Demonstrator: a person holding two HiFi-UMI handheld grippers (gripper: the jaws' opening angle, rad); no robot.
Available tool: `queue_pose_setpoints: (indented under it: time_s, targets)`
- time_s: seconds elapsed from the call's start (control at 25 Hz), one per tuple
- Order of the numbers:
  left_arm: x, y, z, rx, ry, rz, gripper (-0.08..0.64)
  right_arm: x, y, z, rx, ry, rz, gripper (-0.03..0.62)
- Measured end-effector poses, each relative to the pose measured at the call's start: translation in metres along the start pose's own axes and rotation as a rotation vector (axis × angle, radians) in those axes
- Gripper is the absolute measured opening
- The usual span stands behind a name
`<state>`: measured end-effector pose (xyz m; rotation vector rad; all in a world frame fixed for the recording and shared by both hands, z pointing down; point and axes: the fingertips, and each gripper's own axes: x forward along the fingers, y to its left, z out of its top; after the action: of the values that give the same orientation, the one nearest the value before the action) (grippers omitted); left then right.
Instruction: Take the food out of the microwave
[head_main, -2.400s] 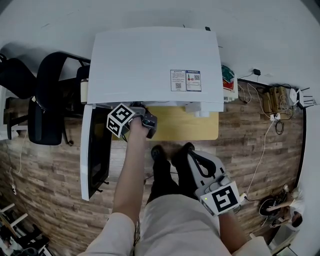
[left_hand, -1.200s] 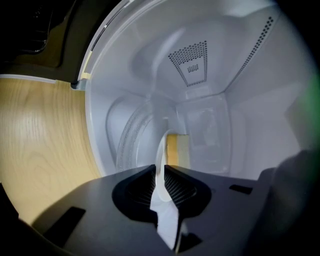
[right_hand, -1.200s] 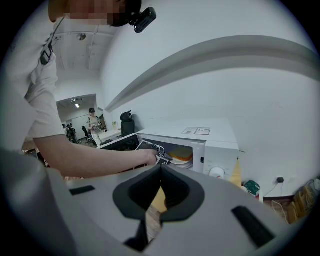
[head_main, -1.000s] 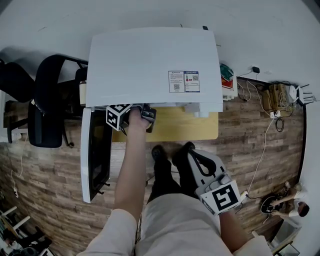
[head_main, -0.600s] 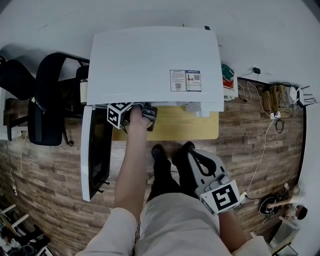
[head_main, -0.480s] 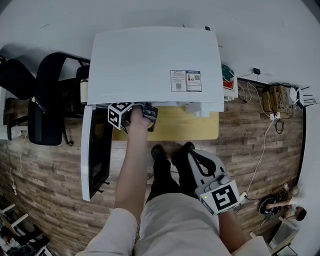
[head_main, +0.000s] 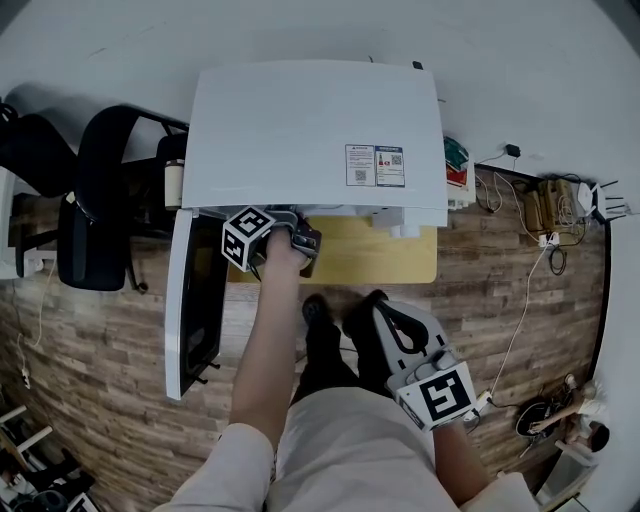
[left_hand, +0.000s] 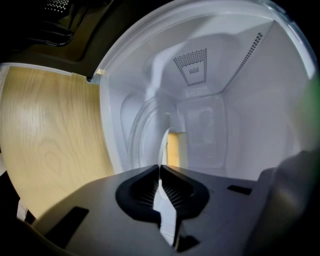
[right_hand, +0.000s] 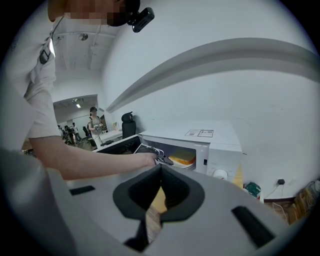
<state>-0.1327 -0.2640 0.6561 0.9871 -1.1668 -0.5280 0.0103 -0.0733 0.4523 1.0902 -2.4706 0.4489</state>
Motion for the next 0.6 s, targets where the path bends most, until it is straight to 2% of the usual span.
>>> queue_pose_setpoints:
  time_s: [0.6]
  targets:
    - [-0.038, 0.007, -0.014, 0.009, 0.034, -0.104, 0.011, 0.005, 0.015, 0.014, -0.017, -0.031, 0.024, -0.002]
